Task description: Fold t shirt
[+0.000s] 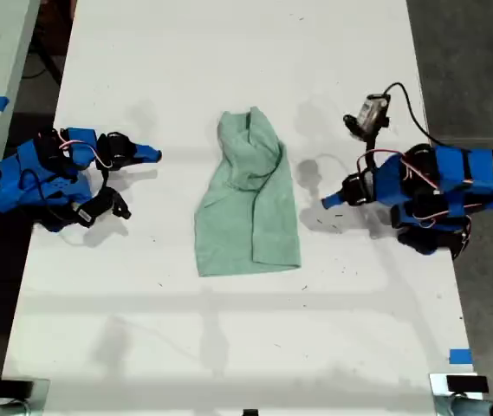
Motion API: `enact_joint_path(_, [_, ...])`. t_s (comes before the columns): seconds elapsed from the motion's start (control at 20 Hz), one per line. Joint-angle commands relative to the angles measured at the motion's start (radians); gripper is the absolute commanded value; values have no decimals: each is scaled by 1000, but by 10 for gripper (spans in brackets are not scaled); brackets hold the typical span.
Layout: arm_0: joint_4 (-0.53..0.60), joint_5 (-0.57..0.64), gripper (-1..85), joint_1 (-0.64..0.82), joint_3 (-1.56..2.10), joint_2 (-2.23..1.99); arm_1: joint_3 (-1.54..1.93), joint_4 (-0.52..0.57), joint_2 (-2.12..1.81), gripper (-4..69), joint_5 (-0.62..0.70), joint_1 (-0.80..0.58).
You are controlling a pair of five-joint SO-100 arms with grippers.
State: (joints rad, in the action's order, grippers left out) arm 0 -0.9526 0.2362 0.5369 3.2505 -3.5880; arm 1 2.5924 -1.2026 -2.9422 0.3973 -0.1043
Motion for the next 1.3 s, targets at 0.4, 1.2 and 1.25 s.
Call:
enact_joint_path(0.4, [-3,-12,-2,2,37,-11,522,-114,-555,14,63,-149])
enact_joint_path(1.2, [-14,-40,-2,5,37,-11,522,-112,-555,14,69,-123])
enact_joint_path(1.25, [-14,-41,-2,5,37,-11,522,-114,-555,14,55,-115])
